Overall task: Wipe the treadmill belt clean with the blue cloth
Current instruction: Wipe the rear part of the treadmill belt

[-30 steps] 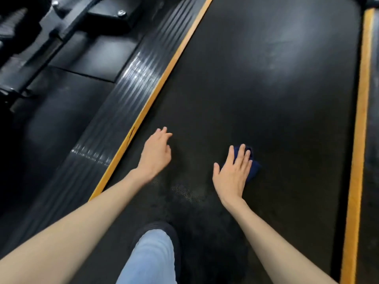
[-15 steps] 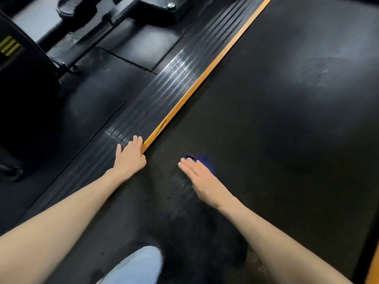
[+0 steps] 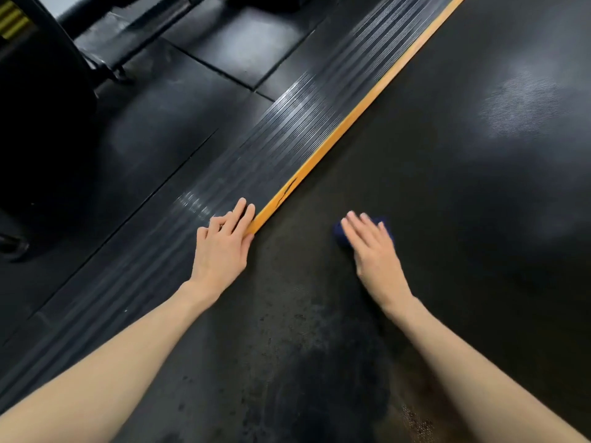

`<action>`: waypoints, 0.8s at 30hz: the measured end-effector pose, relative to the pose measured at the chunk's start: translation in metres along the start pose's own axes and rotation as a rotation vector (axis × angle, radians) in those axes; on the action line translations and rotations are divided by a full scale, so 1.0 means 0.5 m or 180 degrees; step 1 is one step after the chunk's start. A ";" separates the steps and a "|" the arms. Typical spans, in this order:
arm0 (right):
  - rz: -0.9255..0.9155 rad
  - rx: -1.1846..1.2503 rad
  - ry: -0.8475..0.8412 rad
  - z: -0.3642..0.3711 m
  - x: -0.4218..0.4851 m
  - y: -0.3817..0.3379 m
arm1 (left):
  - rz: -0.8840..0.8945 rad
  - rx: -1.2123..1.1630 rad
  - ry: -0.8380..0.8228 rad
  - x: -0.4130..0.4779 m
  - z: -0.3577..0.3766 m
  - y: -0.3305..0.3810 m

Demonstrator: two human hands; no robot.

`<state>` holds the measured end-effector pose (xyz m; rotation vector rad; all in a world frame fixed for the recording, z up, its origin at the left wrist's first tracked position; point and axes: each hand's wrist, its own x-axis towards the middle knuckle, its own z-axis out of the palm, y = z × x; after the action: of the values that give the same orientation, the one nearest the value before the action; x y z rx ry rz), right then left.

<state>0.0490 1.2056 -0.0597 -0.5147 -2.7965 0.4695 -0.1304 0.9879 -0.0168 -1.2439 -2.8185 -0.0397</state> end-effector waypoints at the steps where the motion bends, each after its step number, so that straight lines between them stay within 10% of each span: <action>1: 0.0336 0.0061 0.0087 -0.002 0.016 0.008 | 0.0055 0.0032 0.0014 0.000 0.003 -0.004; 13: 0.0594 0.0187 -0.0150 0.006 0.054 -0.035 | 0.0418 0.0007 0.0080 0.015 0.020 -0.045; 18: -0.0503 0.0205 -0.0261 0.054 0.084 -0.091 | 0.0307 -0.0012 0.0114 0.011 0.018 -0.031; 24: -0.0604 0.0135 -0.0219 0.059 0.086 -0.075 | 0.0021 0.0190 -0.1248 0.028 -0.028 -0.024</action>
<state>-0.0103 1.1810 -0.0649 -0.2250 -2.8571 0.5124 -0.1483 0.9895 -0.0019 -1.3798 -3.1076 0.3212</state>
